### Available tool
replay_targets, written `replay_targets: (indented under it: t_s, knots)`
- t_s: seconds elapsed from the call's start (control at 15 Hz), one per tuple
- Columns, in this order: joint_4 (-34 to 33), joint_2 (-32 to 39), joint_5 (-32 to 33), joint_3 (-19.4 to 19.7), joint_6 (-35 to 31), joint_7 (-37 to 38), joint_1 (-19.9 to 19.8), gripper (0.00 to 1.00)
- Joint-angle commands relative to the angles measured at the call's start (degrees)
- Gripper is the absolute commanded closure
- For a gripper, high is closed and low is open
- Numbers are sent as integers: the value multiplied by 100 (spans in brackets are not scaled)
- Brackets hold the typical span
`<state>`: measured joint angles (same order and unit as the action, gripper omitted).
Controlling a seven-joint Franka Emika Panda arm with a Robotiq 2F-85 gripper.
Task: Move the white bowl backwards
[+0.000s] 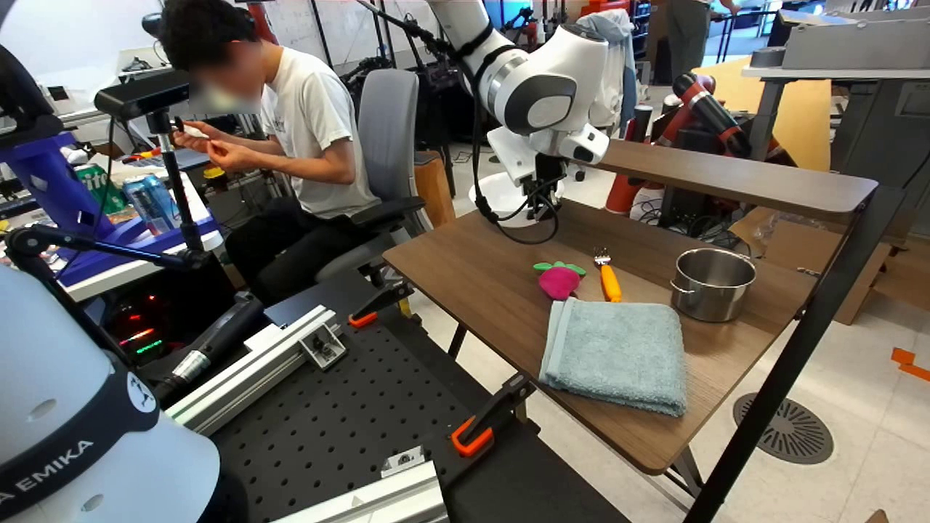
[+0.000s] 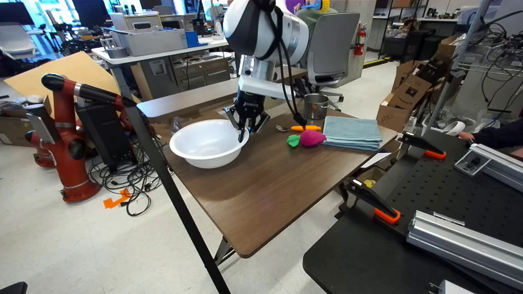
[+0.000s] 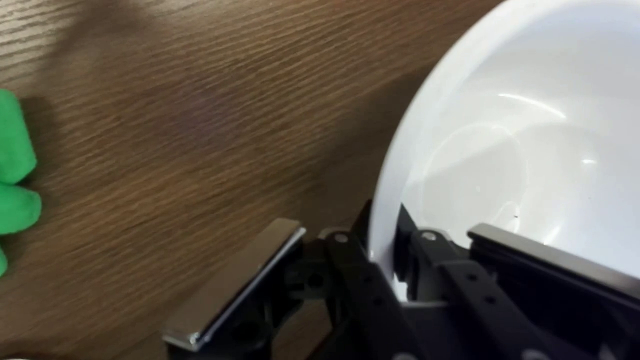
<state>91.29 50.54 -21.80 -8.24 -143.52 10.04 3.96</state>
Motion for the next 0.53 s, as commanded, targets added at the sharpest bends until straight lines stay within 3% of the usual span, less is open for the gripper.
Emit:
replay_targets:
  t_s: [0.0,0.07,0.2,0.47]
  knots:
    - [-286,167,169,123,247,269,101,98]
    - [-295,166,157,117,263,289,101,68]
    - [-295,169,167,125,275,324,115,61]
    - [-272,164,156,127,263,357,137,32]
